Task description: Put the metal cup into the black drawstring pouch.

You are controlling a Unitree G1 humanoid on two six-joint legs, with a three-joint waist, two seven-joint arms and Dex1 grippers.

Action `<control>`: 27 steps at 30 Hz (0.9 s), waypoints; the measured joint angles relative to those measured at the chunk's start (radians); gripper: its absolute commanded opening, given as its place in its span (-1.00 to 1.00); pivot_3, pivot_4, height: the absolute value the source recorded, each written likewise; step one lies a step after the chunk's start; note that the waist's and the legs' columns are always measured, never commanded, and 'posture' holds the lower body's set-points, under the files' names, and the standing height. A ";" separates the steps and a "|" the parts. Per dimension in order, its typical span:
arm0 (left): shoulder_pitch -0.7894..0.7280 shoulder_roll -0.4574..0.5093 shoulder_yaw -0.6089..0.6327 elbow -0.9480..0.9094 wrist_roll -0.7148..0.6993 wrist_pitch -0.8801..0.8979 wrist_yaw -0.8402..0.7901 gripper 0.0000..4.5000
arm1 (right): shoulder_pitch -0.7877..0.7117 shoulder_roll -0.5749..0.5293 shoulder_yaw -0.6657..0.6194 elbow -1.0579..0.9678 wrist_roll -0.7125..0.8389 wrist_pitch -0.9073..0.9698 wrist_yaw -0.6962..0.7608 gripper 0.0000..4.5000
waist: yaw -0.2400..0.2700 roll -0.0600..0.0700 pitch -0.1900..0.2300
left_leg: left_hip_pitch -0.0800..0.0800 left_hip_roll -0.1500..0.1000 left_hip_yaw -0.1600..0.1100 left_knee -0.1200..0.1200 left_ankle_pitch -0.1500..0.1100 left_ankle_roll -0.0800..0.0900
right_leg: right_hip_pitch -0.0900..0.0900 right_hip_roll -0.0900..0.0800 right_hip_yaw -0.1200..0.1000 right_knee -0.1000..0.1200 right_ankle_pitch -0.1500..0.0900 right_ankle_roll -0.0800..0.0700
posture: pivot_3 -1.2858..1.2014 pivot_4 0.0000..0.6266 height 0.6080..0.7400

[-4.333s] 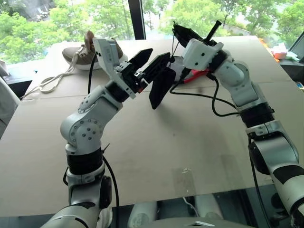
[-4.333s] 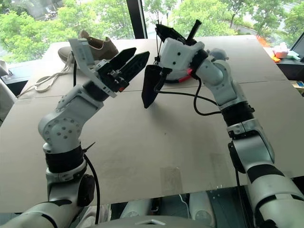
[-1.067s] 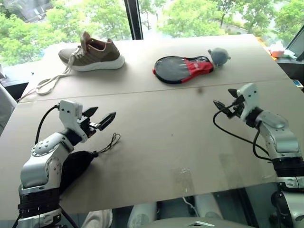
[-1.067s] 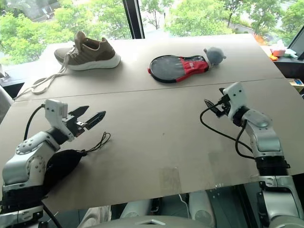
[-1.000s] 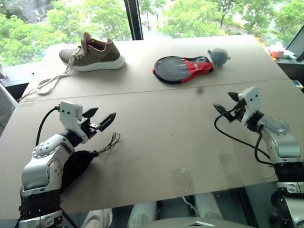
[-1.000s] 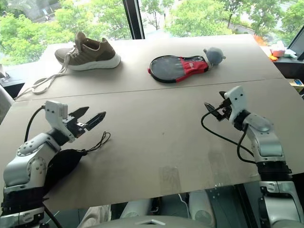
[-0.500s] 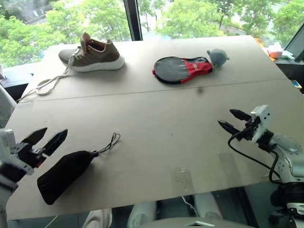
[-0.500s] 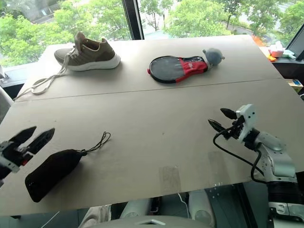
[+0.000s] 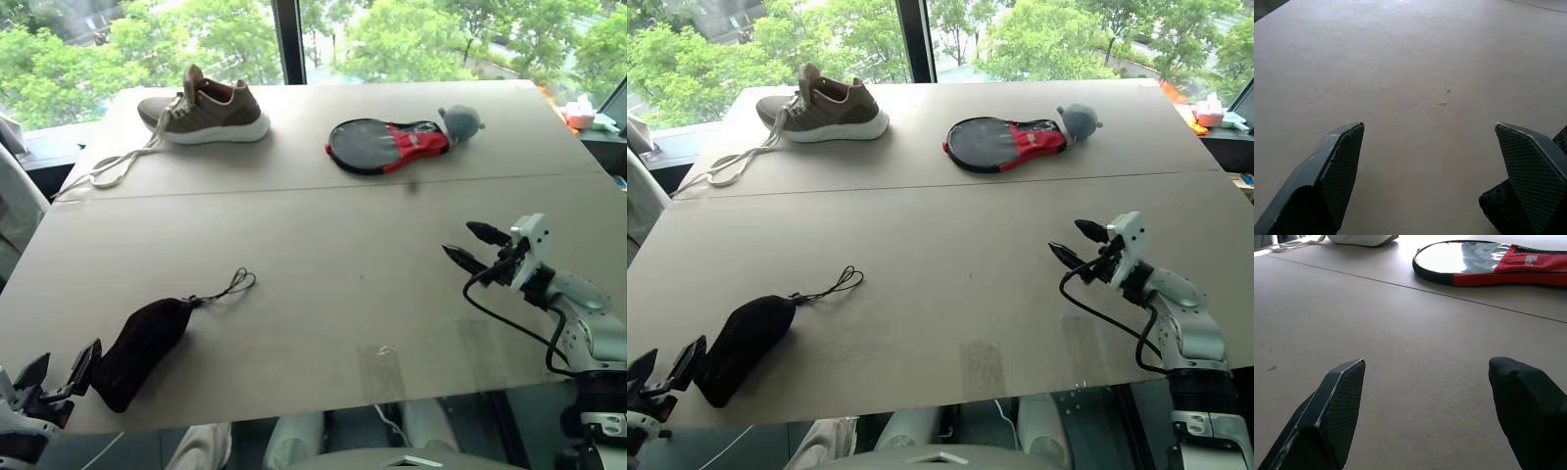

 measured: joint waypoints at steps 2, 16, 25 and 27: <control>0.058 0.026 0.007 0.016 -0.044 0.024 -0.072 0.97 | 0.001 0.000 0.000 -0.002 0.000 0.000 -0.003 0.80 | -0.003 -0.002 -0.001 | 0.000 0.000 0.001 0.000 0.000 0.000 | -0.001 0.001 0.000 0.000 0.000 0.000 | 0.03 -0.52 1.00; -0.103 -0.008 -0.277 -0.160 -0.118 0.139 -0.167 0.97 | 0.020 0.005 -0.006 -0.013 -0.006 -0.002 -0.031 0.80 | 0.016 0.004 -0.004 | 0.000 0.000 0.001 0.002 -0.001 0.002 | 0.001 0.002 0.000 0.000 0.000 0.000 | 0.03 -0.52 1.00; -0.241 0.037 -0.559 -0.305 0.027 0.147 -0.115 0.97 | 0.021 -0.019 -0.021 -0.010 -0.010 -0.005 -0.028 0.80 | -0.014 0.002 -0.006 | 0.002 0.000 0.005 0.000 -0.001 0.002 | 0.000 0.003 0.004 0.001 0.000 0.000 | 0.03 -0.52 1.00; -0.223 0.098 -0.556 -0.319 0.085 0.137 -0.094 0.97 | 0.036 -0.024 -0.025 -0.009 -0.008 -0.006 -0.020 0.80 | -0.013 0.003 -0.006 | 0.002 0.001 0.005 0.000 -0.001 0.002 | 0.000 0.003 0.003 0.001 0.000 0.000 | 0.03 -0.52 1.00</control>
